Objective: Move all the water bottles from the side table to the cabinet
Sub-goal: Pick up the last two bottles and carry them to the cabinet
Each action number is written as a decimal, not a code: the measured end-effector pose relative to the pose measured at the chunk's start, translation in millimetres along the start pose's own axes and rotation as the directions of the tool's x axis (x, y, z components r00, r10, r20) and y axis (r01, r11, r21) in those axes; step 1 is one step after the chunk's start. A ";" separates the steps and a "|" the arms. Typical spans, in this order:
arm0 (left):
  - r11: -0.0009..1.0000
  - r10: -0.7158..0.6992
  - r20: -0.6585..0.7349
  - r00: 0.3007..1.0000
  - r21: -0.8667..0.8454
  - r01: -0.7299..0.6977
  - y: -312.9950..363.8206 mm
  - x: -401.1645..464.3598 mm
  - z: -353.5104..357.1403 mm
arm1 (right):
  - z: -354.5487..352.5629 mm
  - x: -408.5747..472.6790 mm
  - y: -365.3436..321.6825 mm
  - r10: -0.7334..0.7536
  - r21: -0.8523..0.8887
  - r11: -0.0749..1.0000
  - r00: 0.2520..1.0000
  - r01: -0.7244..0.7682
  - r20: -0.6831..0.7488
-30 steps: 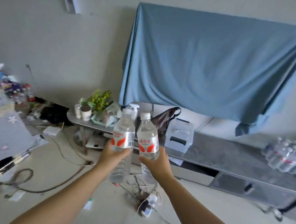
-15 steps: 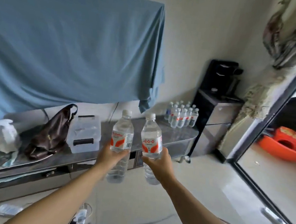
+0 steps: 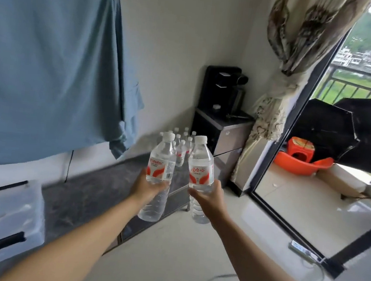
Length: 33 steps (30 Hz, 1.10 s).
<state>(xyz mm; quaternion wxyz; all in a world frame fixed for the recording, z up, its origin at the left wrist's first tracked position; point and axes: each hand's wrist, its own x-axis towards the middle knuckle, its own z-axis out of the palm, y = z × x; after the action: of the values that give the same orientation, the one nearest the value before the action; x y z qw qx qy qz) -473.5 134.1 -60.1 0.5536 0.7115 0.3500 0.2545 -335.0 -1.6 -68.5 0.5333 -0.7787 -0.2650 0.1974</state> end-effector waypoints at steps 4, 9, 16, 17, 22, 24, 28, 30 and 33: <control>1.000 0.012 0.081 0.997 0.024 -0.014 10.0 48.9 30.7 | -21.1 50.5 9.2 0.001 -0.013 1.000 0.999 -0.002 -0.034; 0.999 0.000 0.120 0.993 0.047 -0.006 8.0 120.0 84.5 | -47.3 128.5 33.1 0.012 -0.032 0.999 0.999 -0.014 -0.043; 0.992 -0.116 -0.003 0.993 -0.051 0.116 0.6 217.8 166.1 | -95.6 266.1 75.9 0.044 -0.046 0.998 0.995 -0.040 0.086; 0.987 -0.143 -0.037 0.989 -0.076 0.140 0.1 228.9 176.2 | -102.4 283.5 81.2 0.046 -0.054 0.998 0.993 -0.041 0.107; 0.954 -0.271 -0.142 0.952 -0.175 0.245 -8.0 272.1 207.8 | -118.3 349.2 97.3 0.103 -0.057 0.994 0.978 -0.094 0.180; 0.941 -0.307 -0.172 0.936 -0.201 0.272 -15.4 294.1 214.9 | -113.2 374.7 103.5 0.135 -0.041 0.991 0.973 -0.130 0.189; 0.918 -0.367 -0.204 0.908 -0.239 0.317 -35.1 334.7 221.4 | -91.8 416.8 119.1 0.178 0.022 0.982 0.960 -0.187 0.218; 0.900 -0.401 -0.199 0.894 -0.265 0.345 -48.2 357.3 224.4 | -79.7 441.2 127.8 0.195 0.029 0.978 0.952 -0.207 0.236; 0.877 -0.434 -0.179 0.883 -0.309 0.369 -72.8 400.4 226.9 | -57.0 487.3 141.0 0.219 0.021 0.972 0.941 -0.232 0.258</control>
<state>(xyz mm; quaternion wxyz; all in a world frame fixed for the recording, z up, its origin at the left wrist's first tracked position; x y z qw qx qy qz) -68.8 318.4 -199.0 0.6377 0.5052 0.5187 0.2629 108.1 219.8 -192.4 0.4887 -0.7583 -0.2349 0.3618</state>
